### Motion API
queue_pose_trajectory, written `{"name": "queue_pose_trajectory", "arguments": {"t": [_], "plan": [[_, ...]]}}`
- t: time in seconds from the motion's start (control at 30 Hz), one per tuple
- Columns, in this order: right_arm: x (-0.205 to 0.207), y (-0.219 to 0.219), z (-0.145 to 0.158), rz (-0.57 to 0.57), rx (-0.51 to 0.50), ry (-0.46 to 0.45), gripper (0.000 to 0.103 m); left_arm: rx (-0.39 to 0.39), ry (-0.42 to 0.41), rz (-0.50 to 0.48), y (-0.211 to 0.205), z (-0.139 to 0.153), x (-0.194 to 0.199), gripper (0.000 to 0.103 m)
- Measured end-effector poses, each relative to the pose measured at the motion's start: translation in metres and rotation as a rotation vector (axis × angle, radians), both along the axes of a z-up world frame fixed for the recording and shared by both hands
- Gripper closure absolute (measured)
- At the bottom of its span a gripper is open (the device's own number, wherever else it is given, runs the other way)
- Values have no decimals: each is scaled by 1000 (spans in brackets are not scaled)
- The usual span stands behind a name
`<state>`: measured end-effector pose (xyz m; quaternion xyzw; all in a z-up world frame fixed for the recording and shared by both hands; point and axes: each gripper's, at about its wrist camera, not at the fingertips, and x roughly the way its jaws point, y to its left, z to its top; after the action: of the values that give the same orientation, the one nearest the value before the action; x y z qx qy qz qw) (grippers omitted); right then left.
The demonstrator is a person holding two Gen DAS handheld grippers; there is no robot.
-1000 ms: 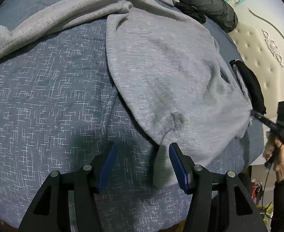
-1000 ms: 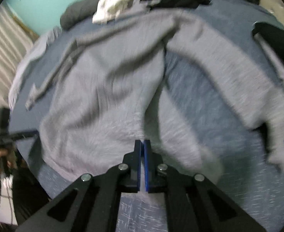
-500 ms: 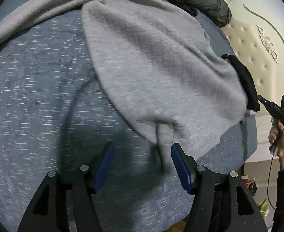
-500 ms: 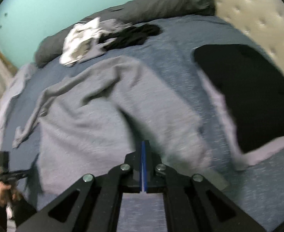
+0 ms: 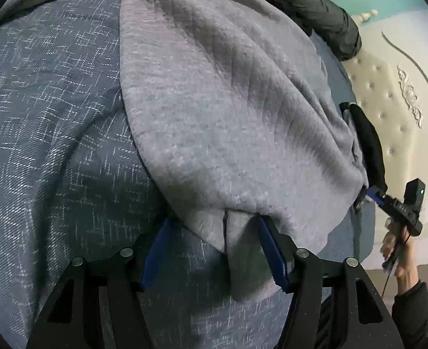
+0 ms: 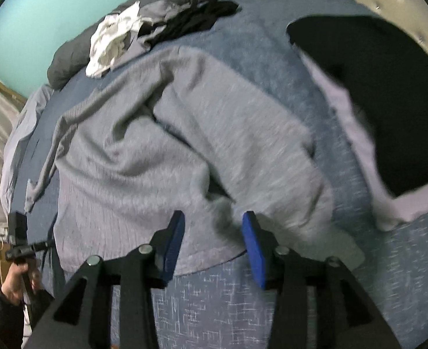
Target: Fold clothes
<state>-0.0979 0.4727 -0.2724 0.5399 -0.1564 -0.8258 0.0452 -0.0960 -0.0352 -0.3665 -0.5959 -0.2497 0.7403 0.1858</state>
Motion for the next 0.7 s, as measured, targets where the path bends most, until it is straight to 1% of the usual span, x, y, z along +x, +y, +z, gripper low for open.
{"name": "queue_pose_trajectory", "arguments": {"t": [0.03, 0.07, 0.1, 0.13, 0.17, 0.23, 0.37, 0.43, 0.47, 0.5, 0.53, 0.57, 0.6, 0.7], "plan": [[0, -2, -3, 7, 1, 1, 60, 6, 4, 0, 0, -1, 0, 45], [-1, -4, -6, 17, 2, 3, 59, 15, 5, -2, 0, -1, 0, 60], [-2, -7, -8, 28, 2, 4, 59, 20, 6, -2, 0, -2, 0, 70], [-3, -10, -10, 39, 2, 6, 59, 16, 12, -4, 0, -2, 0, 88], [-5, -13, -13, 48, 12, 6, 59, 7, 23, -11, -1, 1, 1, 98], [-9, -20, -18, 68, 37, 6, 59, -2, 46, -28, -1, 6, 1, 99], [-16, -35, -26, 125, 64, 12, 59, -26, 91, -55, -6, 27, 2, 100], [-20, -39, -32, 139, 86, -5, 59, -35, 112, -66, -12, 40, 3, 100], [-21, -39, -35, 144, 80, -12, 59, -42, 118, -68, -12, 43, -1, 100], [-20, -39, -37, 143, 74, -14, 61, -50, 128, -74, -15, 50, -1, 100], [-19, -38, -38, 141, 68, -15, 69, -54, 137, -78, -19, 56, 0, 100], [-18, -37, -39, 139, 63, -16, 91, -58, 146, -82, -23, 62, 2, 100], [-16, -37, -38, 138, 70, -16, 98, -62, 155, -86, -27, 67, 3, 100], [-7, -37, -26, 143, 73, 1, 101, -75, 177, -88, -35, 83, 6, 100]]}}
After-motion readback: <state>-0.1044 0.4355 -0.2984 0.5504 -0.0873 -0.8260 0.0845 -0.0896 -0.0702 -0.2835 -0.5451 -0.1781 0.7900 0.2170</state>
